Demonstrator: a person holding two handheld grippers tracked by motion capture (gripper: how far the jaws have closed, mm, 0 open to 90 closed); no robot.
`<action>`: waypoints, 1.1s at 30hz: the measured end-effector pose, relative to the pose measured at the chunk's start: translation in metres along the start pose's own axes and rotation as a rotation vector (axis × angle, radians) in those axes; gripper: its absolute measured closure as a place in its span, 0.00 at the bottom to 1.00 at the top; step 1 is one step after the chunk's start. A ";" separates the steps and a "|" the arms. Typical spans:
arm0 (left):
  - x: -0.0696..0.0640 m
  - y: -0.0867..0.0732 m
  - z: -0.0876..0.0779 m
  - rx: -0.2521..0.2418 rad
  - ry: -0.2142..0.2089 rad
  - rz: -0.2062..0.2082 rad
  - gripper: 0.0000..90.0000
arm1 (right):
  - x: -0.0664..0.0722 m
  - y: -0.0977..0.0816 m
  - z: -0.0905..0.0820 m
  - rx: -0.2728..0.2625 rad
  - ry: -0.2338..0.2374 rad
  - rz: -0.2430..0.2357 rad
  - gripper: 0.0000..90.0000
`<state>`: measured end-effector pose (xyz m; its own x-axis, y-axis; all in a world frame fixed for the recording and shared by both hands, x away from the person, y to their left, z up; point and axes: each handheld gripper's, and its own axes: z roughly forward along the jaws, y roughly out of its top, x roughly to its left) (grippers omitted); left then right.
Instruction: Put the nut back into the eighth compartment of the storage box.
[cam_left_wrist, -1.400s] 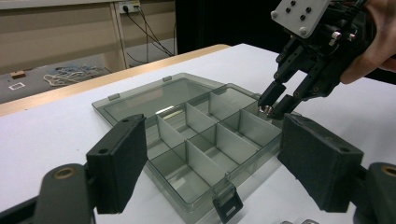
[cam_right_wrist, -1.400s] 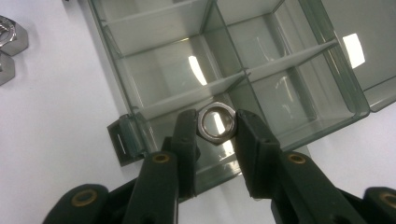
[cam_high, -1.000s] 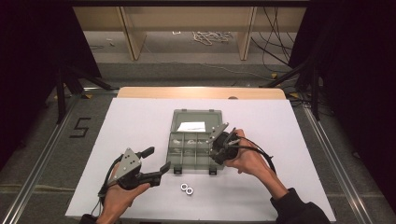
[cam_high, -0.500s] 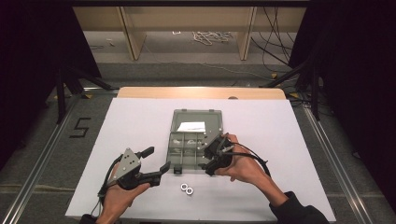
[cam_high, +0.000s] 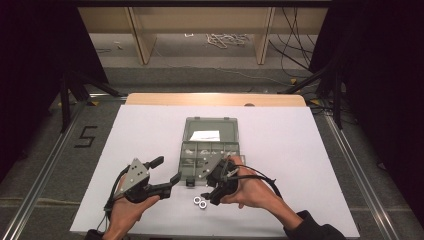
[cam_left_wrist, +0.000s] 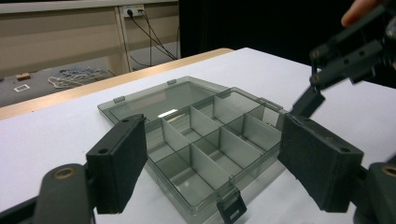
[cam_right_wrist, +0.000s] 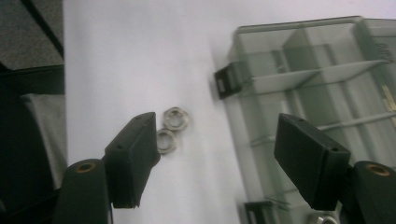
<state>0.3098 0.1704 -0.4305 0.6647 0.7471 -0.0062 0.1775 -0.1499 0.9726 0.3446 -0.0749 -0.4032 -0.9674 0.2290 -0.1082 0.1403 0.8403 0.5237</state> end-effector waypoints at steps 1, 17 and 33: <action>0.001 0.000 0.000 0.000 -0.001 0.013 0.25 | 0.002 0.000 0.003 -0.001 0.003 -0.006 0.35; 0.001 0.000 0.000 0.000 0.005 -0.001 0.25 | 0.017 -0.008 0.043 0.138 0.096 -0.011 0.46; 0.001 0.000 0.000 0.003 0.005 0.007 0.25 | 0.017 -0.012 0.059 0.178 0.106 -0.012 0.63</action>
<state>0.3106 0.1713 -0.4307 0.6621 0.7494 0.0016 0.1749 -0.1566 0.9721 0.3386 -0.0519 -0.4606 -0.9846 0.1738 -0.0192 0.1550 0.9183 0.3644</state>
